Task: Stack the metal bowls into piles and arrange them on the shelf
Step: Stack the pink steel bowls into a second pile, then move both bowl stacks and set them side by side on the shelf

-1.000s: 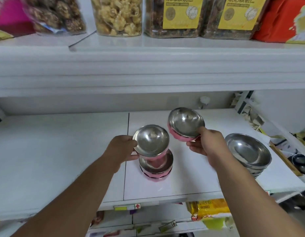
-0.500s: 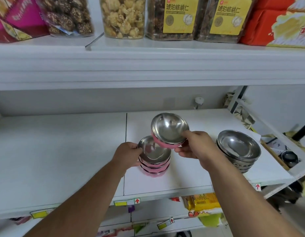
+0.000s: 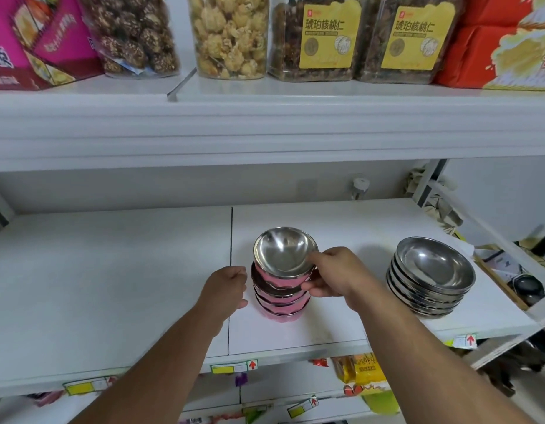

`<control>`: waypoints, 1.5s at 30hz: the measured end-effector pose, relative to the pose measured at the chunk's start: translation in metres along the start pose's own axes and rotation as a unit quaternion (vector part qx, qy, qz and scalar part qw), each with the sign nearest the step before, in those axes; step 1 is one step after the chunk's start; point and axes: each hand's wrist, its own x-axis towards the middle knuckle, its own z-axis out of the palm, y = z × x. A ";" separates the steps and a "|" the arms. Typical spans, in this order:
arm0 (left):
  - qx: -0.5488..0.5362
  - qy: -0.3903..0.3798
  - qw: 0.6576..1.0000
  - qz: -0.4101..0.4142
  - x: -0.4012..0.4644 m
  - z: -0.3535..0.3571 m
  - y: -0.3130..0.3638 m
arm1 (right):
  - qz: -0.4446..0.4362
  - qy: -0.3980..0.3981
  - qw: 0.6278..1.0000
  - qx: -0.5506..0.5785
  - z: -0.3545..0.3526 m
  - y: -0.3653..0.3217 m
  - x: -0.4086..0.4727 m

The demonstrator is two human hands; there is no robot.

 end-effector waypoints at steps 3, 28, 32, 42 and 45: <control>-0.010 -0.005 1.000 0.001 -0.004 -0.001 -0.002 | 0.004 -0.001 1.000 -0.011 0.002 0.002 0.001; -0.156 -0.079 0.983 -0.058 -0.006 0.012 -0.036 | 0.084 0.006 0.986 0.146 0.029 0.072 -0.001; -0.160 -0.099 0.980 -0.058 -0.010 0.018 -0.036 | 0.083 -0.003 0.987 0.135 0.030 0.078 0.005; -0.189 -0.042 0.979 -0.067 -0.012 0.038 -0.041 | 0.082 -0.046 0.984 0.150 0.024 0.082 0.011; -0.188 -0.037 0.979 -0.066 -0.013 0.042 -0.040 | 0.063 -0.063 0.984 0.154 0.024 0.083 0.010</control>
